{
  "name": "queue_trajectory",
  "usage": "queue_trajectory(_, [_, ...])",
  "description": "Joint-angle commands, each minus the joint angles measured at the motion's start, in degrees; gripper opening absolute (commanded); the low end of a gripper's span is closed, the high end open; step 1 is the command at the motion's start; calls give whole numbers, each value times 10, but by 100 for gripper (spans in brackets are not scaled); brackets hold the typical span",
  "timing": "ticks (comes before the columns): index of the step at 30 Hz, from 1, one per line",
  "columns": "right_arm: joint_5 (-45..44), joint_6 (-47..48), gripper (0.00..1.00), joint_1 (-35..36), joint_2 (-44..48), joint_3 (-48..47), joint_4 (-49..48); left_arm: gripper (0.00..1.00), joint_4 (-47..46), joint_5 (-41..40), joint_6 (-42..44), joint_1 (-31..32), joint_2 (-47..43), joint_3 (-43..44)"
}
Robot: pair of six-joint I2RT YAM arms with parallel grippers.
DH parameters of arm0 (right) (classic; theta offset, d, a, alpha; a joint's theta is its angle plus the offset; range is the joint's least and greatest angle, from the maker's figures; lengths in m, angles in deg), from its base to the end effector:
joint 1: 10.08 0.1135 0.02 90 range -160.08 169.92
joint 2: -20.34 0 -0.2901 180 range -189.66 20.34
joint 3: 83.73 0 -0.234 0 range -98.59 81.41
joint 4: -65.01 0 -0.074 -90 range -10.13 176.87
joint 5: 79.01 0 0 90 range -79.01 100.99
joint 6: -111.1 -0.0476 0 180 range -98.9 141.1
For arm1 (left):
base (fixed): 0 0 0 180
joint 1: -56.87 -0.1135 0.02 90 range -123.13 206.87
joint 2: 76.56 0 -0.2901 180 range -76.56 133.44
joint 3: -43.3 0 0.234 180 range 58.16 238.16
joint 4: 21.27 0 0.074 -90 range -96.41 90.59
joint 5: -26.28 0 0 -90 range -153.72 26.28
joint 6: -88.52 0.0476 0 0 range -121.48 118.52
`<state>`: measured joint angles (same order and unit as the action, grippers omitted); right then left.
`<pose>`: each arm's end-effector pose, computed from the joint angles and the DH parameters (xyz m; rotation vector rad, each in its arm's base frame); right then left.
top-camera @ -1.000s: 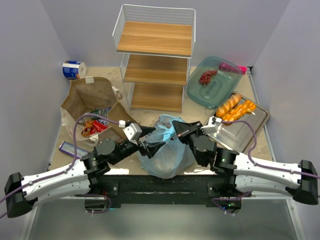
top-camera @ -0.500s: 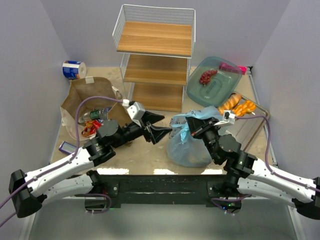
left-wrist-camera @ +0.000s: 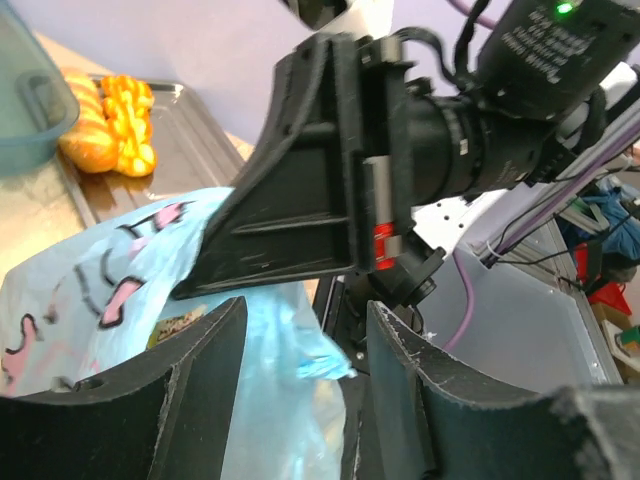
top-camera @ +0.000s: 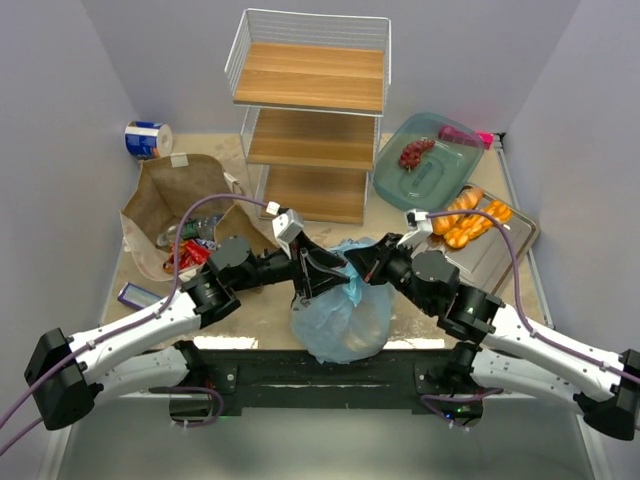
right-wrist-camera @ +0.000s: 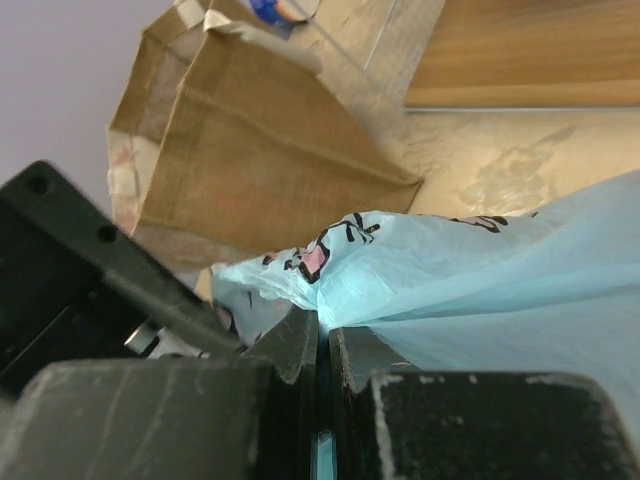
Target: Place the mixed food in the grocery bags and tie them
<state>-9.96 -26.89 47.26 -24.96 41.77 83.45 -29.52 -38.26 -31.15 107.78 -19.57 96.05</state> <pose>0.1028 0.1288 0.3381 0.1365 1.8316 1.0234 0.1178 -0.1775 0.3477 0.6957 1.5451 -1.4260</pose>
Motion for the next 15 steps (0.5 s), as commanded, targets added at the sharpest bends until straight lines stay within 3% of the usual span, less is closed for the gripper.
queue_trajectory(1, [84,-19,0,-21,10,-2,-66,56,-15,15,-31,-35,-22,-26])
queue_trajectory(9, [236,-56,0,-81,-26,16,-139,56,-10,41,-42,-86,-39,-57])
queue_trajectory(15, [286,-73,0,-101,-44,25,-179,54,-18,69,-50,-116,-30,-69])
